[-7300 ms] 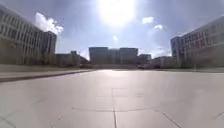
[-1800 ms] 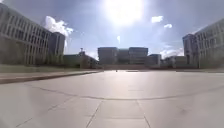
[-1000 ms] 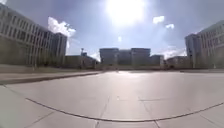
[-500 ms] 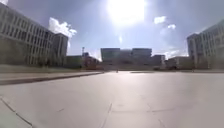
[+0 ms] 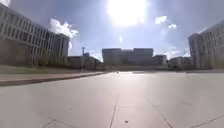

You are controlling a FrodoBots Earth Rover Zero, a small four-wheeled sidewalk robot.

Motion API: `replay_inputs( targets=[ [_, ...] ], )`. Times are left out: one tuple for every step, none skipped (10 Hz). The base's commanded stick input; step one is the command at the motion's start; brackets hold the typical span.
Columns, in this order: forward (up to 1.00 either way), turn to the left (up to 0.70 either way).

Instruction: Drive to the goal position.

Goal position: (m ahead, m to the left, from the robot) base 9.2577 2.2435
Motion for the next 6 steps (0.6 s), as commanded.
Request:
replay_inputs(
  targets=[
    [1.00,-0.20],
    [1.00,0.00],
    [1.00,0.00],
    [1.00,0.00],
    [1.00,0.00],
    [1.00,0.00]
  ],
)
